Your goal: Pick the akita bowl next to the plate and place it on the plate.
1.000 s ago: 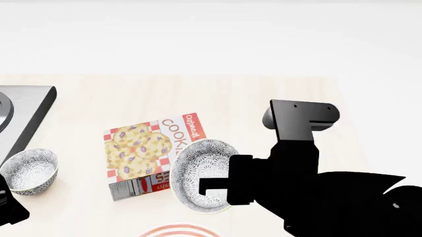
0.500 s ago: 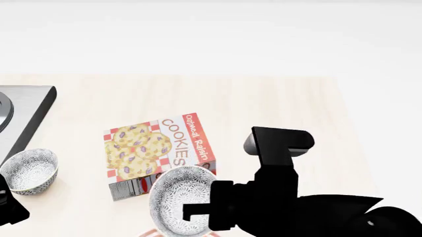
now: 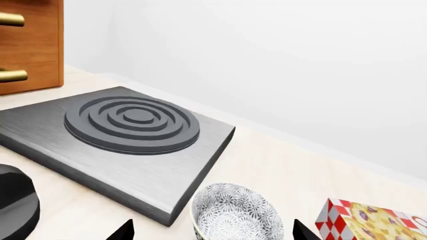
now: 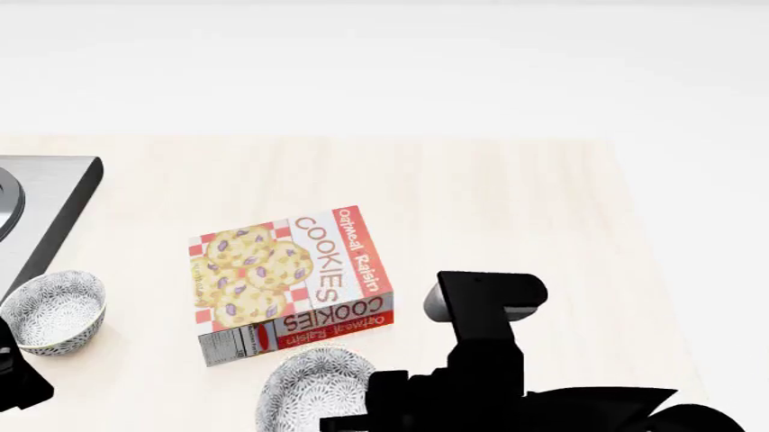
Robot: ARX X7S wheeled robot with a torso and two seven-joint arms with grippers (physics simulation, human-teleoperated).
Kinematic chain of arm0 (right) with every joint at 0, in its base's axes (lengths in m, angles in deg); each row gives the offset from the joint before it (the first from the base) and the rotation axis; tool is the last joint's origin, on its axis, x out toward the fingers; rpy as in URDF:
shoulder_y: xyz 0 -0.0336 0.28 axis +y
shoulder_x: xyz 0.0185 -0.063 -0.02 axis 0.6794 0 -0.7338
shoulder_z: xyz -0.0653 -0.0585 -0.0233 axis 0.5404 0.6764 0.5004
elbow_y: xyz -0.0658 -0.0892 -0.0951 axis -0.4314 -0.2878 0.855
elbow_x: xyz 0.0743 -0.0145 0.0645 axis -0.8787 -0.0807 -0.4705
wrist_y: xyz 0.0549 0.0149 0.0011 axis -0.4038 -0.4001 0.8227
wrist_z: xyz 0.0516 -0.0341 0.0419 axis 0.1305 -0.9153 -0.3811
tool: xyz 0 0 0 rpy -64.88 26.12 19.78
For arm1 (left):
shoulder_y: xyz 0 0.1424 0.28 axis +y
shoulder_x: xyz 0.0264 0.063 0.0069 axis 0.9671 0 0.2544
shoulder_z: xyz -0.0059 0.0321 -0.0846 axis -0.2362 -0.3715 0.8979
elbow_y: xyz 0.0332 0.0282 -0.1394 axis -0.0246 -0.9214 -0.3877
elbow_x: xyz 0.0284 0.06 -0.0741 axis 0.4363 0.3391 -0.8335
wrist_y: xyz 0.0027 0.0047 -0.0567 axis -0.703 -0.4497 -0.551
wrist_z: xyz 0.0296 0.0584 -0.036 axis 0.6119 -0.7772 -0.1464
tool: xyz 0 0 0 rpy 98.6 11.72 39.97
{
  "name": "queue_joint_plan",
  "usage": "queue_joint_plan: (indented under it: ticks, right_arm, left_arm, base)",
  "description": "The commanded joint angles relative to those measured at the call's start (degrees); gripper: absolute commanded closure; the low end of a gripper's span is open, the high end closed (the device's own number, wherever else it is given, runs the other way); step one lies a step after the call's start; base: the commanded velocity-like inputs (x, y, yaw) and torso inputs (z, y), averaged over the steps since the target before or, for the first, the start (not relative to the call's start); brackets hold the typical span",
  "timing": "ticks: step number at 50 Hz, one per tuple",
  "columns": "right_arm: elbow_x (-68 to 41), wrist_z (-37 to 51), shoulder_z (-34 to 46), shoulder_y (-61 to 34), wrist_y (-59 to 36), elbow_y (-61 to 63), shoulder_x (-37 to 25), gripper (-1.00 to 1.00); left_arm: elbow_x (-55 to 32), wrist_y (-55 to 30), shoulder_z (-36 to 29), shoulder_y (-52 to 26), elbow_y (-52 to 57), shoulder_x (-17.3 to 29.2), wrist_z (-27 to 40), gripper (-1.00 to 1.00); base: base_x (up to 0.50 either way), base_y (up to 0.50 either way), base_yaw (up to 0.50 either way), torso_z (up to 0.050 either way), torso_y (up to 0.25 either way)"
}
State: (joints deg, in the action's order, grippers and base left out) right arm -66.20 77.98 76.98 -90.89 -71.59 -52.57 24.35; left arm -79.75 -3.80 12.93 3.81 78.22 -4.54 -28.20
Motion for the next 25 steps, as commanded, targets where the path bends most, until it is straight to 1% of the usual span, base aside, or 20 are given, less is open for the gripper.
queue_joint_plan:
  ticks: [1,25]
  right_arm:
    - [-1.13,-1.12,1.43,1.48,0.18,1.4,-0.66,1.0]
    - [-0.03,-2.28,5.26,4.52,1.38,3.38,-2.42,1.0]
  left_arm:
    - [-0.07,0.24,-0.13,0.08,-0.1,0.1,0.05,-1.0]
    - [-0.17,0.25,-0.52,0.19,0.33,0.39,0.54,-1.0]
  base:
    - [0.0,0.0,0.0,0.0,0.0]
    - [0.0,0.0,0.0,0.0,0.0]
